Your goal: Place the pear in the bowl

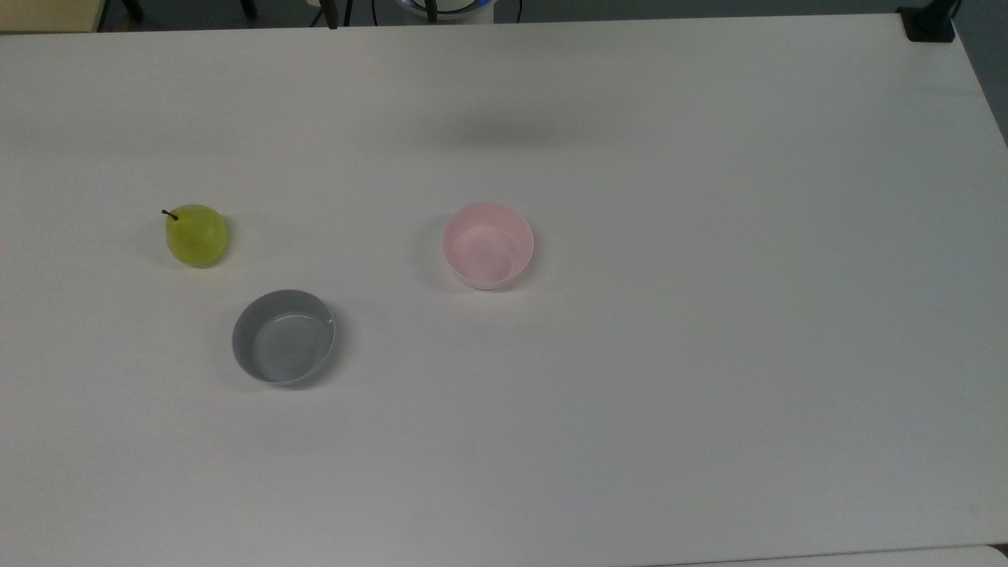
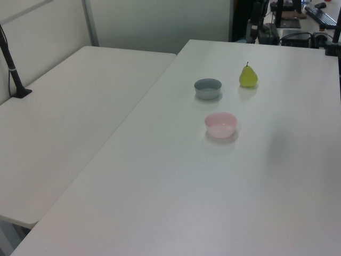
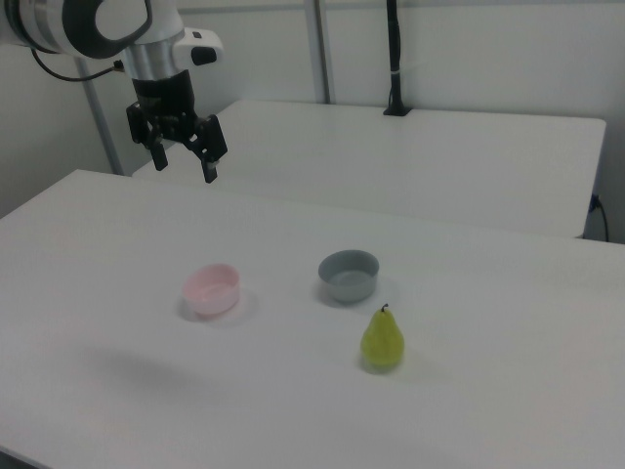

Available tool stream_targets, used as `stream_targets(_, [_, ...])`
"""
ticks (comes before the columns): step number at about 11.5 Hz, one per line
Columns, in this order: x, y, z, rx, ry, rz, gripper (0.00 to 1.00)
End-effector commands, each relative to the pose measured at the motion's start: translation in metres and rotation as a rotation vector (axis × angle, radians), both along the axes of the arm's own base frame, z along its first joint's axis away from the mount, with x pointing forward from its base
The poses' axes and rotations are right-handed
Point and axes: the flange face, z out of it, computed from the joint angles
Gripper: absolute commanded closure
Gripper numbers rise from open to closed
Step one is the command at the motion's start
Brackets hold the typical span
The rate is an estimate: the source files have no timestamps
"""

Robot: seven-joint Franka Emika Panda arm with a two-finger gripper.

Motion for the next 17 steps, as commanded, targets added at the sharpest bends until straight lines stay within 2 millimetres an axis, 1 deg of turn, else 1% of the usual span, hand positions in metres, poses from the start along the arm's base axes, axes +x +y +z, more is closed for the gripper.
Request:
stream_targets(1, [-0.003, 0.001, -0.001, 0.002, -0.006, -0.002, 0.00])
stream_targets(10, [0.001, 0.002, -0.003, 0.000, -0.021, 0.009, 0.00])
stream_targets(12, [-0.001, -0.005, -0.001, 0.002, -0.023, 0.007, 0.00])
stream_targets(14, [-0.001, -0.006, -0.001, -0.009, -0.027, 0.103, 0.00])
stream_targets(16, [-0.004, -0.017, 0.002, -0.043, -0.038, 0.290, 0.00])
stream_targets(17, [-0.004, -0.022, 0.004, -0.066, -0.039, 0.310, 0.00])
